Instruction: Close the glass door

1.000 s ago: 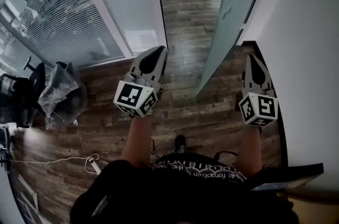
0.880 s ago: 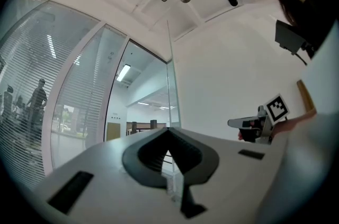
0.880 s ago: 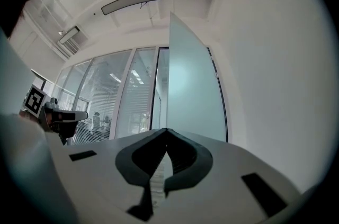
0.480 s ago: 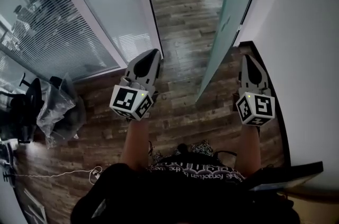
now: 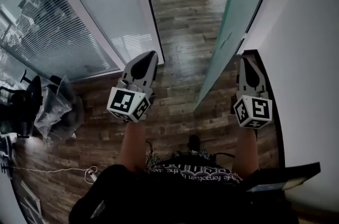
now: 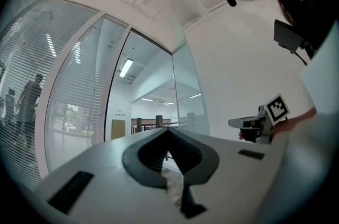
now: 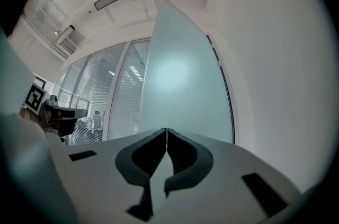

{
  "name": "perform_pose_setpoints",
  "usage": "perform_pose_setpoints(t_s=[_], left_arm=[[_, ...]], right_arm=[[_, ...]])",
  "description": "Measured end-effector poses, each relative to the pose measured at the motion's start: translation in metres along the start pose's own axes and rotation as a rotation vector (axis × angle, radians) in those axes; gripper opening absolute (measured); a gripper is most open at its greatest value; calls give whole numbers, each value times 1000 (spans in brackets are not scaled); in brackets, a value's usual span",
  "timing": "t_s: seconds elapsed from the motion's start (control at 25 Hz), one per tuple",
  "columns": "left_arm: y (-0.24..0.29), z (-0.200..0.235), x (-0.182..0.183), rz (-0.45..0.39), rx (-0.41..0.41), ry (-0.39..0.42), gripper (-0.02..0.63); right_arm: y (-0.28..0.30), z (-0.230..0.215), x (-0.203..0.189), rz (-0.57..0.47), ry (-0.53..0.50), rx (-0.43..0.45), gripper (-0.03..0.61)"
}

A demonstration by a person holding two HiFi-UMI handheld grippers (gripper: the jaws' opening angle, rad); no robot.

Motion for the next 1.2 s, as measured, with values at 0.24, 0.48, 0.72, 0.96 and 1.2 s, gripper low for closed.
perform_pose_setpoints(t_s=[0.24, 0.48, 0.72, 0.96, 1.2], left_arm=[[26, -3, -12, 27, 35, 5, 2], [34, 1, -14, 57, 90, 43, 2], [27, 10, -16, 91, 181, 81, 2], [22, 16, -15, 96, 241, 89, 2], [22, 16, -18, 85, 265, 74, 2]], right_arm=[[37, -29, -21, 10, 30, 111, 90], [86, -47, -49, 140, 13, 324, 126], [127, -59, -67, 221, -3, 448, 147], [141, -53, -63, 204, -35, 456, 141], [146, -52, -62, 218, -24, 468, 132]])
Point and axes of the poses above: the fingertips, and each gripper's own axes: y forward along the fingers, z to its left, x out of its top, the point moved 10 cm from there along -y, backward along the fingers, and after that the axes turned 3 degrees about x, right-handed, at the moved point
